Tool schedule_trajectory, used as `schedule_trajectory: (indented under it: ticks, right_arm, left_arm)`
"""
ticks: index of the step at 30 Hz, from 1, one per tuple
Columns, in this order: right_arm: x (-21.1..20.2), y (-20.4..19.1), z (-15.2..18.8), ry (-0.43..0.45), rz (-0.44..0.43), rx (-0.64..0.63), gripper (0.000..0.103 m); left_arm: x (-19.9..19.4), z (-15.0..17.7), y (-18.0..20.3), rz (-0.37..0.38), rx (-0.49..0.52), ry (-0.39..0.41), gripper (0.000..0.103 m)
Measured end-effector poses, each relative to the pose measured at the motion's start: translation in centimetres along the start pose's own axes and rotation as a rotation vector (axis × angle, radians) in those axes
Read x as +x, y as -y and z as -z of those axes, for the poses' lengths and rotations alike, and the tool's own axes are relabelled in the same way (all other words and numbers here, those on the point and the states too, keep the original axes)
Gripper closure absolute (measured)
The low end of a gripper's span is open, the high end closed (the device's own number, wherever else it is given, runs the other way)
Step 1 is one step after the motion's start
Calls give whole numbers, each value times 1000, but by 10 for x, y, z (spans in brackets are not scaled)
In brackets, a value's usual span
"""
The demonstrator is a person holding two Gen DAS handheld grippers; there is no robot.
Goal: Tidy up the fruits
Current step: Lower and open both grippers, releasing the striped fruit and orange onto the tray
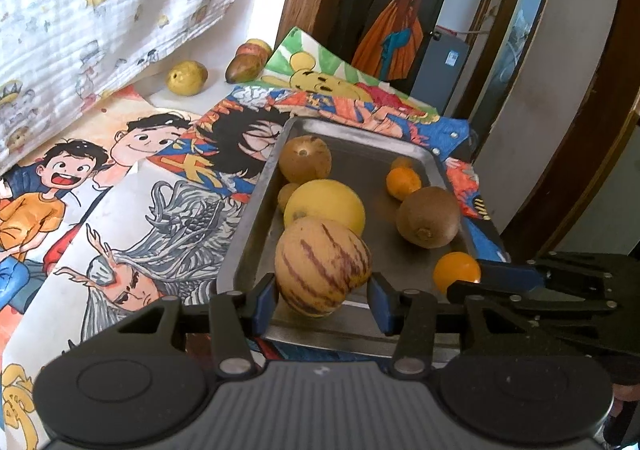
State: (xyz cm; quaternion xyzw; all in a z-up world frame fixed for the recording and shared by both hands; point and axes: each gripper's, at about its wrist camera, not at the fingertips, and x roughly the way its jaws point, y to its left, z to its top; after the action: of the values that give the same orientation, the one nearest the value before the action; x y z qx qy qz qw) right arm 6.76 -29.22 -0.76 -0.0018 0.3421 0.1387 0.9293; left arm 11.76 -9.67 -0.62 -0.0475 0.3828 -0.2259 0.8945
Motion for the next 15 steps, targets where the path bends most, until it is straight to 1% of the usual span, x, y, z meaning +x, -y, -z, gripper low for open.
schedule_trajectory:
  ticks: [15]
  right_arm:
    - [9, -1, 3, -19, 22, -1, 71]
  left_arm:
    - [9, -1, -6, -23, -12, -26, 50]
